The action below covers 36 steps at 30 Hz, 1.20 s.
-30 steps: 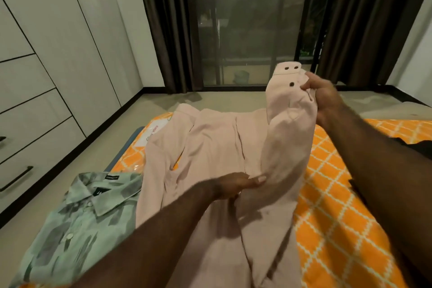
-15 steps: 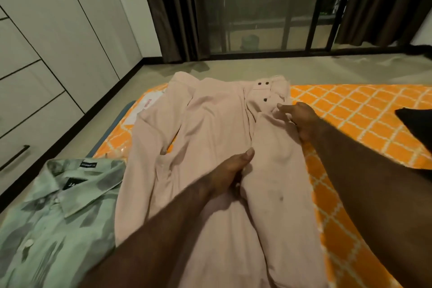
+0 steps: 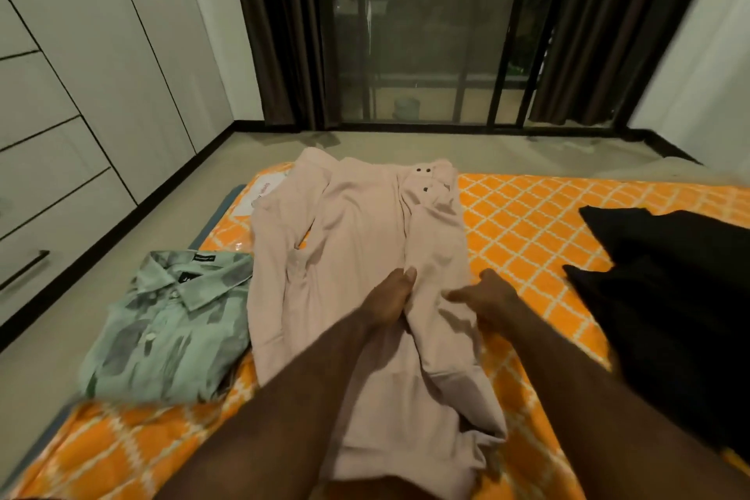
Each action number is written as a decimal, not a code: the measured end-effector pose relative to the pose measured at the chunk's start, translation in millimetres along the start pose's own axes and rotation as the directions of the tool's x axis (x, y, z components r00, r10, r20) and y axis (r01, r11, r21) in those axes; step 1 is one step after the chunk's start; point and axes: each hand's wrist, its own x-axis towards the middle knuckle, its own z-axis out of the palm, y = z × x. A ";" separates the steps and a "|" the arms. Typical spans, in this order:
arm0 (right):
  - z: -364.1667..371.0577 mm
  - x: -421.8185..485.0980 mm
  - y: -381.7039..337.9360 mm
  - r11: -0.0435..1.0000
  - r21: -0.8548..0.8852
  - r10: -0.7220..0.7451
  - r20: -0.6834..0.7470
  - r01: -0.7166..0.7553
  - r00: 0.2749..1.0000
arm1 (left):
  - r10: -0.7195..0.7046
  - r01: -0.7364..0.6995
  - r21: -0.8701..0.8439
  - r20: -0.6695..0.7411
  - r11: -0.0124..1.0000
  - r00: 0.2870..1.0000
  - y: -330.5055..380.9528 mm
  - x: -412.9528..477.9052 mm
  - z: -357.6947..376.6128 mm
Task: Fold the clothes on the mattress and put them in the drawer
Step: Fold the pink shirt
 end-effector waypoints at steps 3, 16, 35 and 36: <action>2.7 -38.9 1.8 0.991 -0.132 -0.008 0.160 0.029 0.987 | -0.014 0.029 0.209 -0.072 0.977 0.997 0.8 -10.3 -1.7; 2.8 -61.1 6.5 0.771 -0.600 -0.027 0.303 0.213 0.953 | 0.002 0.226 0.644 -0.333 0.731 0.943 -13.4 -80.2 -27.8; 105.9 -118.0 29.7 0.420 -0.676 -0.451 0.423 0.605 0.786 | -0.349 0.074 -0.436 -0.595 0.897 0.723 -52.4 -163.7 -85.5; 106.6 -116.4 30.9 0.429 -0.664 -0.480 0.406 0.612 0.778 | -0.397 0.053 -0.573 -0.495 0.818 0.773 -53.1 -161.5 -86.5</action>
